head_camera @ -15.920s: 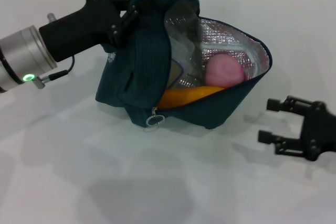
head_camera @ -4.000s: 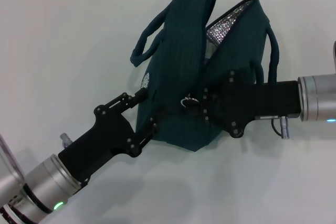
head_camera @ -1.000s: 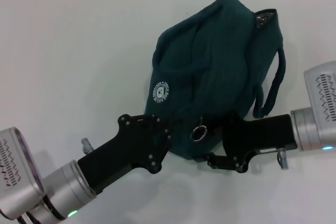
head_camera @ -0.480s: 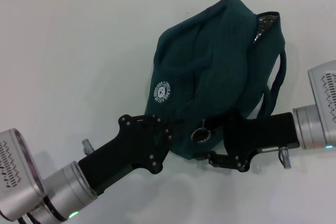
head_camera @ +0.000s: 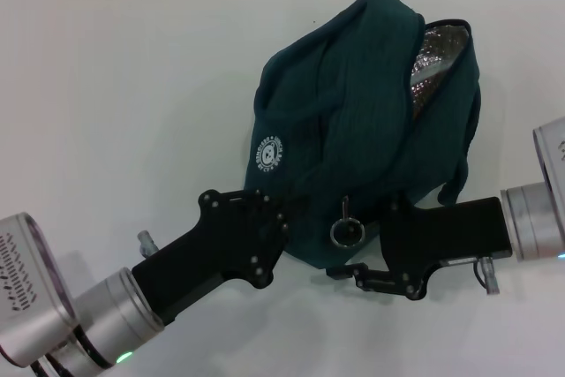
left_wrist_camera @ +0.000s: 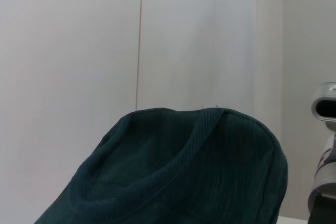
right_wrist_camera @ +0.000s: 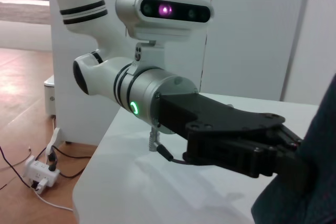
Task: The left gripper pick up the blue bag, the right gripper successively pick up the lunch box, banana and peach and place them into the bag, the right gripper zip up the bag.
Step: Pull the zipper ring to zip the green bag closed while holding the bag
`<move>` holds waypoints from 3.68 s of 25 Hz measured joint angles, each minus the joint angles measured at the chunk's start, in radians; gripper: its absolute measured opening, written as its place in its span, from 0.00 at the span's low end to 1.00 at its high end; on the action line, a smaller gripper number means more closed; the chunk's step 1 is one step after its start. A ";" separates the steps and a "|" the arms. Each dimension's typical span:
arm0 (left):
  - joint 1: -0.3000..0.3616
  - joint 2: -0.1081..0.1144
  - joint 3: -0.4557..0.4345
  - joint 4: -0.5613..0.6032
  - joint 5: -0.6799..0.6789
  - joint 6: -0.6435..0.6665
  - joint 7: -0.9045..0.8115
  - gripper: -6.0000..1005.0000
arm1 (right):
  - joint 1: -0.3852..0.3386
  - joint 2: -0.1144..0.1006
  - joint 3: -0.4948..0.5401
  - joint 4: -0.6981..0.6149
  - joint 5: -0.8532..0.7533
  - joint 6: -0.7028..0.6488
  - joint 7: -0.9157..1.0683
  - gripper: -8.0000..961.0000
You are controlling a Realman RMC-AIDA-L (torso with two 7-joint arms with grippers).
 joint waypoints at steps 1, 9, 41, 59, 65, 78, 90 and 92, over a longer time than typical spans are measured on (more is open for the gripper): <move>-0.001 0.000 0.000 0.000 0.000 0.000 0.000 0.07 | 0.000 0.000 -0.001 -0.001 -0.001 0.000 -0.003 0.32; -0.002 0.001 0.001 0.000 -0.001 0.002 -0.001 0.07 | -0.005 0.001 -0.001 -0.008 -0.004 -0.004 -0.005 0.31; -0.003 0.000 -0.001 0.012 0.001 -0.002 0.001 0.08 | -0.063 0.009 -0.009 0.025 0.133 0.011 -0.166 0.13; -0.003 0.000 -0.001 0.014 0.003 -0.005 0.002 0.09 | -0.117 0.007 0.000 0.029 0.250 0.009 -0.283 0.03; -0.003 0.000 -0.001 0.014 0.004 -0.005 0.002 0.10 | -0.162 0.008 0.000 0.040 0.406 0.005 -0.420 0.03; -0.003 0.000 0.004 0.014 0.003 -0.014 0.002 0.11 | -0.161 0.008 -0.008 0.171 0.673 -0.102 -0.642 0.03; -0.024 0.003 0.007 0.007 0.053 -0.058 -0.001 0.11 | -0.164 0.010 -0.009 0.217 0.819 -0.219 -0.720 0.02; -0.023 0.003 0.006 0.010 0.059 -0.060 0.000 0.11 | -0.165 0.010 -0.009 0.238 0.855 -0.250 -0.723 0.02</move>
